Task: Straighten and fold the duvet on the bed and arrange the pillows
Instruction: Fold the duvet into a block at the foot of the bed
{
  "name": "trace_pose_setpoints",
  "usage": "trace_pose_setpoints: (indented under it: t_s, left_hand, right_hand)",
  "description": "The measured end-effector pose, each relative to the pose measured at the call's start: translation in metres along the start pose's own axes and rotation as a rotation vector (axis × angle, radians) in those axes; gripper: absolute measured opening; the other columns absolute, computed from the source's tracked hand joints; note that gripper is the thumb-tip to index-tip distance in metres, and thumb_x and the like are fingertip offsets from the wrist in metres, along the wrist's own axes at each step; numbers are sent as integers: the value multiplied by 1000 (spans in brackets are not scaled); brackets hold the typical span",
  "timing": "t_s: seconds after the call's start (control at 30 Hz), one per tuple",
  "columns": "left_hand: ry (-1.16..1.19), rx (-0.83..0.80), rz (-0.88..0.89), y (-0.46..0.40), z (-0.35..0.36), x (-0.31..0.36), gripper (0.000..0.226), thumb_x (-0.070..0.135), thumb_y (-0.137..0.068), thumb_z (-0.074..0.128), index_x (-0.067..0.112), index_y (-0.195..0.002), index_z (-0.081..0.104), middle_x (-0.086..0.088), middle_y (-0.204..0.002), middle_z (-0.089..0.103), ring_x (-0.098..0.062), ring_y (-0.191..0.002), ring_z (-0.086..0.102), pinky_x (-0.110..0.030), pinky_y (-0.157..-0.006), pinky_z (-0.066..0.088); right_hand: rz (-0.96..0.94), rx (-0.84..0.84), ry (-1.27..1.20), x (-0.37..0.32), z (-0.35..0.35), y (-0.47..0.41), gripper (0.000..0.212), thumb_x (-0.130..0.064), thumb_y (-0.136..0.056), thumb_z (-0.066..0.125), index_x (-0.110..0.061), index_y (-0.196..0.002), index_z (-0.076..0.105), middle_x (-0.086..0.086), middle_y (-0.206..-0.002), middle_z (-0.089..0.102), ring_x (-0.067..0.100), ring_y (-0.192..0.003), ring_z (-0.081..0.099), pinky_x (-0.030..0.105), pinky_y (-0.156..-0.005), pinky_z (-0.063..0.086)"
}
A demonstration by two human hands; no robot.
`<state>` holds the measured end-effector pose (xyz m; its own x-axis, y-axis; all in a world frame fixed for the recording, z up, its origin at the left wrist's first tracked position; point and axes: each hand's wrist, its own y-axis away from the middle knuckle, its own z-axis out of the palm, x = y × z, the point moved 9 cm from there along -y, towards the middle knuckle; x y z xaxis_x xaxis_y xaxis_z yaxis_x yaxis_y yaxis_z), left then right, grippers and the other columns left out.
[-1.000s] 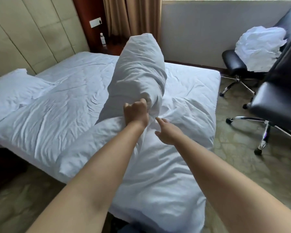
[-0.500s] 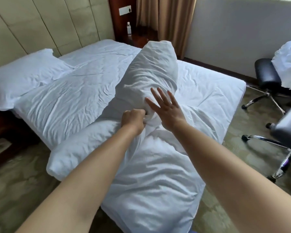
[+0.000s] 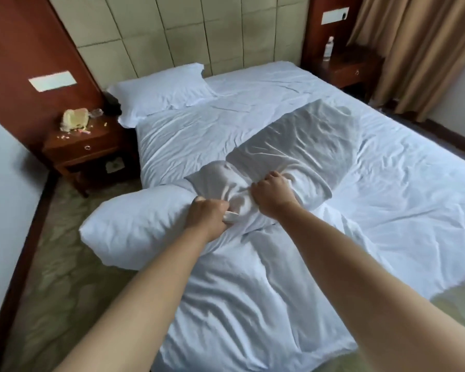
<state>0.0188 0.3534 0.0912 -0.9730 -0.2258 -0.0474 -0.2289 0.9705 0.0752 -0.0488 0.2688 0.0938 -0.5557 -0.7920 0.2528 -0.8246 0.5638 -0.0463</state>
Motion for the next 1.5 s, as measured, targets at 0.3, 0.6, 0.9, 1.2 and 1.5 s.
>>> trace_pose_setpoints:
  t_s: [0.3,0.6,0.9,1.2,1.5]
  left_hand:
    - [-230,12,-233,51,-27,5,27,7,-90,44,13,-113,57,-9,-117,64,-30,-109,58,-33,-88,42]
    - [-283,333,-291,139,-144,37,28,3,-88,47,13,-107,65,-9,-104,69,-32,-98,64,-35,-78,47]
    - [-243,-118,-167,252,20,134,33,10,-92,46,11,-121,62,-13,-124,62,-29,-124,50,-31,-107,31]
    - [8,-491,24,278,138,148,12,22,-84,52,22,-95,55,-3,-106,63,-25,-108,56,-47,-117,9]
    - [185,-20,-247,229,71,99,54,5,-83,43,19,-135,38,-1,-141,33,-24,-129,33,-37,-104,34]
  right_hand:
    - [-26,39,-116,-1,-48,50,18,-12,-81,57,-14,-94,70,7,-92,72,27,-87,69,28,-65,43]
    - [53,410,-156,17,-191,141,15,-1,-75,56,-5,-85,66,15,-80,69,33,-73,68,30,-57,40]
    - [-7,-223,-222,-50,-17,288,35,-18,-86,50,-17,-119,61,10,-121,62,30,-112,60,33,-88,48]
    - [-87,-542,-141,-97,90,315,40,-20,-92,51,-12,-131,50,6,-131,56,26,-118,58,36,-94,49]
    - [-215,-865,-109,-95,83,287,50,-26,-83,70,-4,-125,54,11,-93,59,28,-84,59,33,-75,56]
